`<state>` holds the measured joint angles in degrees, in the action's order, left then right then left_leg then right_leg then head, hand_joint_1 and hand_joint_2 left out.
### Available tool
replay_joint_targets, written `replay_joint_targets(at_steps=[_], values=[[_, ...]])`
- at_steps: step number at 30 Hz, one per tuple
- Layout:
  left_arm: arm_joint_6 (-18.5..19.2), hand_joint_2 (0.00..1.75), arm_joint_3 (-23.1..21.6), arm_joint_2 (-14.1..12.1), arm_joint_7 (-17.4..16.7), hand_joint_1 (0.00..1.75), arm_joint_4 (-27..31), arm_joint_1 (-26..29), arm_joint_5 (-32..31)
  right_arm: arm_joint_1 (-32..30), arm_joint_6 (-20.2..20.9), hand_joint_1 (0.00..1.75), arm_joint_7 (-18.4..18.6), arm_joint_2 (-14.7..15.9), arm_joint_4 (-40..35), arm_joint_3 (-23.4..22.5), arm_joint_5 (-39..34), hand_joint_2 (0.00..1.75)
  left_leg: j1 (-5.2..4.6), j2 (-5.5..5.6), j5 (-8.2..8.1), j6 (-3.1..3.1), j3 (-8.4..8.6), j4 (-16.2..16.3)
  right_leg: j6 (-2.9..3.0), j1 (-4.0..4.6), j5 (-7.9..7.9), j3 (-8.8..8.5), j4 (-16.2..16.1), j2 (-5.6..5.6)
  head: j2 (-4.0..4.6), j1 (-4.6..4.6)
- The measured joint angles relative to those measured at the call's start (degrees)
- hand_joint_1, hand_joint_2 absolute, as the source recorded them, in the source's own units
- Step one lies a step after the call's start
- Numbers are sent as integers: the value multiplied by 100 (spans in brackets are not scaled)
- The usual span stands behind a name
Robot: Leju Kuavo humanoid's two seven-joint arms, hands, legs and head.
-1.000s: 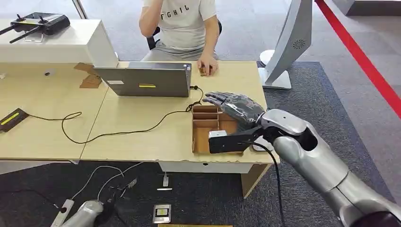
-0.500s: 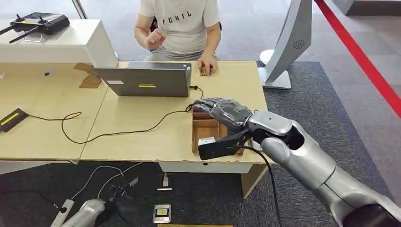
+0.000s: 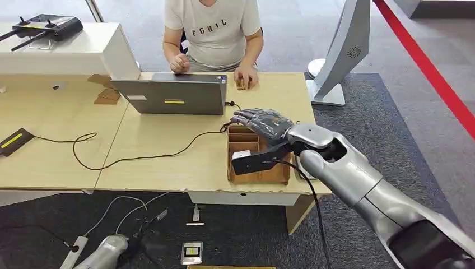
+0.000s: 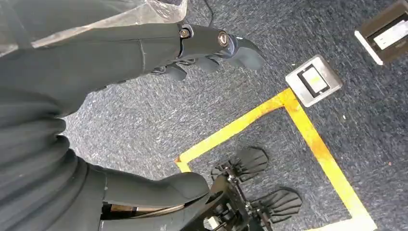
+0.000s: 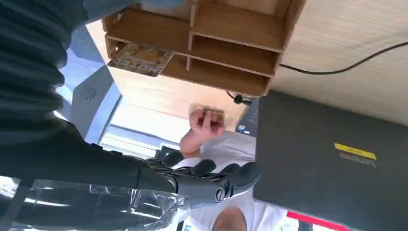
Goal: Pass the card to the sensor for recognition and then transmit it.
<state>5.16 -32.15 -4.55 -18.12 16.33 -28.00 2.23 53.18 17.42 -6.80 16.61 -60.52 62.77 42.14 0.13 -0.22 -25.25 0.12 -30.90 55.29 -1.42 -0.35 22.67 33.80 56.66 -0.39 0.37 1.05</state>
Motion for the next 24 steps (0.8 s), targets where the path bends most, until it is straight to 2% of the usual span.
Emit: replay_joint_targets(at_steps=[18, 24], values=[[-44, 175, -2, 9, 4, 0, -2, 2, 79, 312, -448, 0, -208, -356, 1451, 175, 201, 175, 0, 2, 0, 0, -3, 0, 0, 0, 0, 4, 0, 0, 0, 2], [-52, 175, -2, -7, 9, 0, -2, 3, 52, 448, -708, 0, -302, -512, 1882, 170, 354, 175, 0, 1, 0, 0, -3, 0, 0, 1, 0, 4, 0, 0, 0, 0]])
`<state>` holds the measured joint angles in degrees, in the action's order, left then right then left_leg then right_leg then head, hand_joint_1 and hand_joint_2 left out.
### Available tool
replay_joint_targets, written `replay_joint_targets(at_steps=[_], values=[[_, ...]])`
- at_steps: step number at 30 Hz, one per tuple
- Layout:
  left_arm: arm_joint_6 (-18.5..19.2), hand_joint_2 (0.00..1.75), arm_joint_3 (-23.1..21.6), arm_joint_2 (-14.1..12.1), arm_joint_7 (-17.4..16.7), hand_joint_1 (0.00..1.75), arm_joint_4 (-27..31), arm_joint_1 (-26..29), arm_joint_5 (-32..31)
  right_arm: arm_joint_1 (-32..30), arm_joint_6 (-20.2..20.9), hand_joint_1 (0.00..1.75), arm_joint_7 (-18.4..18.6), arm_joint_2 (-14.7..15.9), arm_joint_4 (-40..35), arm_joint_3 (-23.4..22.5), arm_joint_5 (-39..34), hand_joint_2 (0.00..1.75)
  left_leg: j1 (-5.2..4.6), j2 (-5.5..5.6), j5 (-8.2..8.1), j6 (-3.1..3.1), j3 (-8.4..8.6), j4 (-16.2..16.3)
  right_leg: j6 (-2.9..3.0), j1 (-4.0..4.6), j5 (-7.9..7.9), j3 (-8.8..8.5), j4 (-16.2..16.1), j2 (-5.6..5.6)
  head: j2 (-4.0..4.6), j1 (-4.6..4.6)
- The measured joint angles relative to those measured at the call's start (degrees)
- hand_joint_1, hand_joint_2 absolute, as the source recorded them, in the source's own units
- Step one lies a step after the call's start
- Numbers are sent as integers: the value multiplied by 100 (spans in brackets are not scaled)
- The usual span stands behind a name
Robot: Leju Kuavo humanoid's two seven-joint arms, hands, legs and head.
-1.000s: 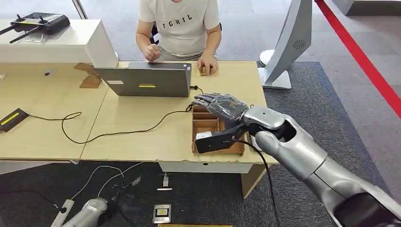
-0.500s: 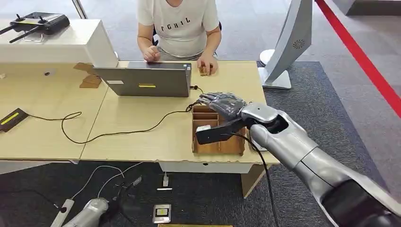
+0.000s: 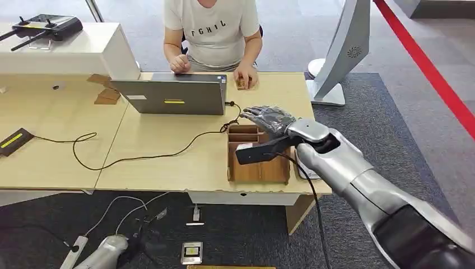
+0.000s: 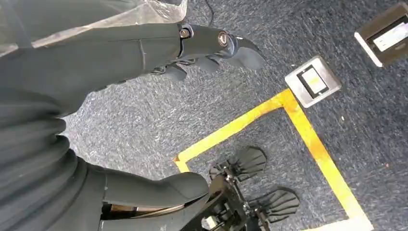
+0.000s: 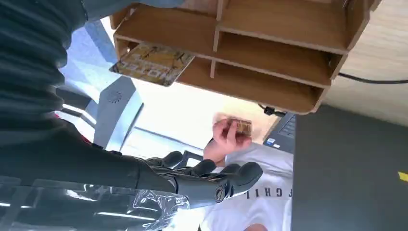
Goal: Pass the card to the sensor for recognition and then transmit it.
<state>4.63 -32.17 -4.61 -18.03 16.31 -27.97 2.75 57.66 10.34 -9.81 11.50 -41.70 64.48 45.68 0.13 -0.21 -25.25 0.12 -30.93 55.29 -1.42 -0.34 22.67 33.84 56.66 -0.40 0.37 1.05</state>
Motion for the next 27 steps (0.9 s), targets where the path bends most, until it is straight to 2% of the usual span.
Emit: replay_joint_targets(at_steps=[5, 15, 27], values=[[13, 175, 0, -22, -31, 0, 0, 0, -4, 78, -216, 0, -83, -111, 354, -17, 83, 175, 0, 0, 1, -1, 0, 0, 0, 0, 0, 0, 0, 0, 0, 0], [-7, 175, 4, -61, -50, 0, -2, 4, 74, 114, -339, 0, -177, -302, 771, -22, 181, 175, 0, -1, 0, -1, 0, 0, 0, 0, 0, -1, 1, 0, 0, 2], [-168, 175, 22, -199, 164, 0, -2, 153, 151, 252, -391, 0, -249, -544, 1167, -37, 356, 175, 1, -2, 2, -2, 0, 0, 0, 4, 0, 0, 1, 0, 0, 2]])
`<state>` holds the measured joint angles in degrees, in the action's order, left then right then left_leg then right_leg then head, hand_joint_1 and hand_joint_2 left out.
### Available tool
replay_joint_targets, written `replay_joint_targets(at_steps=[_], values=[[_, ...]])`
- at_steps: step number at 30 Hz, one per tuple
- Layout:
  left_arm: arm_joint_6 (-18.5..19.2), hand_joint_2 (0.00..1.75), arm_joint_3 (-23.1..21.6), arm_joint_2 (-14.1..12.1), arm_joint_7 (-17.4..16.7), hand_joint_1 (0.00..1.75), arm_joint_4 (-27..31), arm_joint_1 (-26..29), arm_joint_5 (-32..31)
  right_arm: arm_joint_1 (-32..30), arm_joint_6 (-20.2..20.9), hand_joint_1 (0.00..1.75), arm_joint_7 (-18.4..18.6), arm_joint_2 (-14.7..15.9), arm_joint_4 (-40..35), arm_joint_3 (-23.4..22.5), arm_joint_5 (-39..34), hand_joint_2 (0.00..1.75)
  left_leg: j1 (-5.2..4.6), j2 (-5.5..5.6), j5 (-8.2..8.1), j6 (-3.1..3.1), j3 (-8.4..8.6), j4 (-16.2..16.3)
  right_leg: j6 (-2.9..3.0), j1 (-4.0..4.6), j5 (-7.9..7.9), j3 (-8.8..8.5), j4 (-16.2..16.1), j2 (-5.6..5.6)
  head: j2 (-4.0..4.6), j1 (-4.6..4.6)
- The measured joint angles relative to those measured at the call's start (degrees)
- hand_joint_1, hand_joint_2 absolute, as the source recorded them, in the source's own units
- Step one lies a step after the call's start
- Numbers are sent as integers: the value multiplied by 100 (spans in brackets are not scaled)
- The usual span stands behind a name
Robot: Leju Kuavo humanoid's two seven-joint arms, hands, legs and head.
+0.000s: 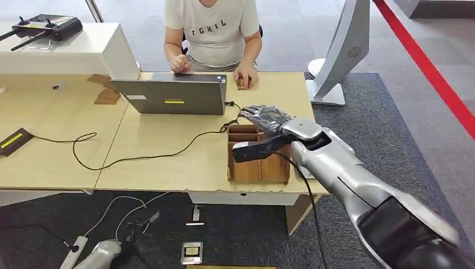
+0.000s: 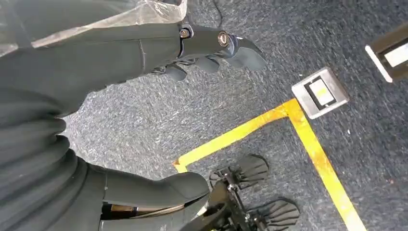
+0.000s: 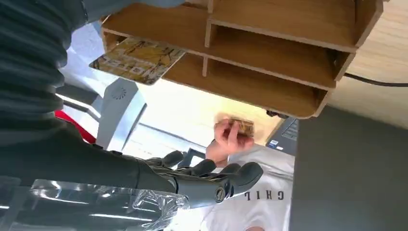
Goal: Pass the card to the sensor for recognition and then transmit it.
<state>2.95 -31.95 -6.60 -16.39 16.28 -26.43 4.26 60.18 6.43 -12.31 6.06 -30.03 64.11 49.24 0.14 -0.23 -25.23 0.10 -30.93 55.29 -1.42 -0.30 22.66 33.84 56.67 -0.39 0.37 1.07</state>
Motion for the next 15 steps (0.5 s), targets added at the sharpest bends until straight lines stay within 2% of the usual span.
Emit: replay_joint_targets(at_steps=[15], values=[[-13, 175, 83, -179, 37, 0, 0, 196, 127, 266, 63, 0, 68, -144, 269, -129, 208, 175, 1, -1, 0, 0, 1, 0, 0, 1, 0, 0, 0, 0, 0, -2]])
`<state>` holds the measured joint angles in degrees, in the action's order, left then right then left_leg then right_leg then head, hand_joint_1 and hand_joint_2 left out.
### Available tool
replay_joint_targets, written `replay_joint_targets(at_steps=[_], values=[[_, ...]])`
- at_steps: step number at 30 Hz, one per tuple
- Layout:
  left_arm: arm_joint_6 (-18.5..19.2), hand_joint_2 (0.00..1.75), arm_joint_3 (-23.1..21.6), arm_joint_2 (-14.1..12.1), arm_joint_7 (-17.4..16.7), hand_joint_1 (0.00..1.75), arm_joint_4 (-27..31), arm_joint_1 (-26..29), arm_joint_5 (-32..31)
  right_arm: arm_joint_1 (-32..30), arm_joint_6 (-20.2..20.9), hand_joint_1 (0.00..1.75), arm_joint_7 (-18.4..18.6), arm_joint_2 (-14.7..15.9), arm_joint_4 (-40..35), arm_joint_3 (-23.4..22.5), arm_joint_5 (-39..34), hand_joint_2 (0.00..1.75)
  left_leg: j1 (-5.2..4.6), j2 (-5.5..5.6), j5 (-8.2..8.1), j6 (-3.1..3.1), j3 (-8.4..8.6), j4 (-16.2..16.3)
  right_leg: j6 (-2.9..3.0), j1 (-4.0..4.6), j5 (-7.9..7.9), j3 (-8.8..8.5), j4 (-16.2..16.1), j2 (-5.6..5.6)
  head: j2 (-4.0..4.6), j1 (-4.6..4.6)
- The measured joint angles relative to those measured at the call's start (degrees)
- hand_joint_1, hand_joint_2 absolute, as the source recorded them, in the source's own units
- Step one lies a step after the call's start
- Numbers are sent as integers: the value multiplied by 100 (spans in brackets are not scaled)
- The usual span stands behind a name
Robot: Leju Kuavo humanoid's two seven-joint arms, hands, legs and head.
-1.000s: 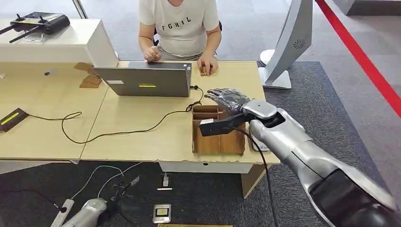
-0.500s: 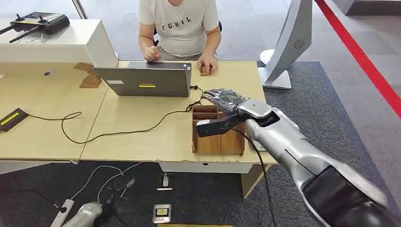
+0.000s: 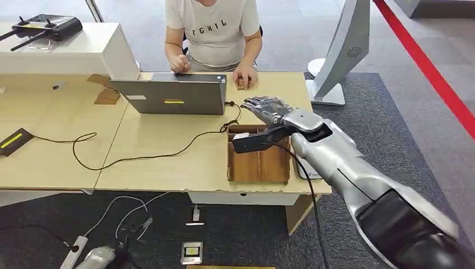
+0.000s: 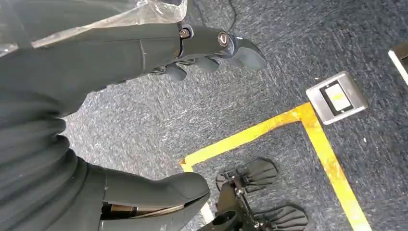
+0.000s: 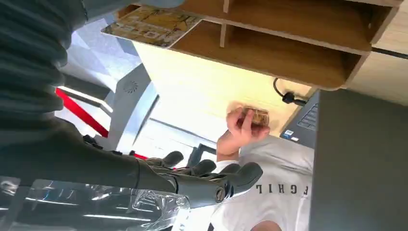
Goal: Pass the card to the sensor for recognition and then transmit it.
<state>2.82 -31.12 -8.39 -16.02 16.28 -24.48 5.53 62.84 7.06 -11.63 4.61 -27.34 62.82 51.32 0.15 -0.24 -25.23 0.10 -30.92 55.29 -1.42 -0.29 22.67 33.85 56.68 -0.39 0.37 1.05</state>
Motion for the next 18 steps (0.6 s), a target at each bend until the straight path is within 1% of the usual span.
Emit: replay_joint_targets(at_steps=[5, 9, 14, 18], values=[[90, 175, 59, -76, -18, 0, 0, 59, 83, 23, 265, 0, 0, -83, 68, -9, 90, 175, 0, 1, 0, 0, 0, 0, 0, 0, 0, 0, 0, 0, 0, 2], [140, 175, 68, -127, -53, 0, 2, 85, 101, 22, 534, 0, 0, -94, 79, -22, 159, 175, 0, 1, 0, 0, 0, 0, 0, 0, 0, 0, 0, 0, 0, 2], [188, 175, 70, -164, -138, 0, 2, 87, 103, 22, 1012, 0, 0, -74, 74, -103, 184, 175, -1, 1, 0, 0, 0, 1, 0, -1, 0, 0, 0, 0, 0, 0], [212, 175, 68, -186, -151, 0, 2, 86, 120, 24, 1084, 0, 0, -20, 72, -140, 242, 175, -1, 1, 0, 0, 1, 1, 0, 0, 0, 0, 0, 0, 0, 2]])
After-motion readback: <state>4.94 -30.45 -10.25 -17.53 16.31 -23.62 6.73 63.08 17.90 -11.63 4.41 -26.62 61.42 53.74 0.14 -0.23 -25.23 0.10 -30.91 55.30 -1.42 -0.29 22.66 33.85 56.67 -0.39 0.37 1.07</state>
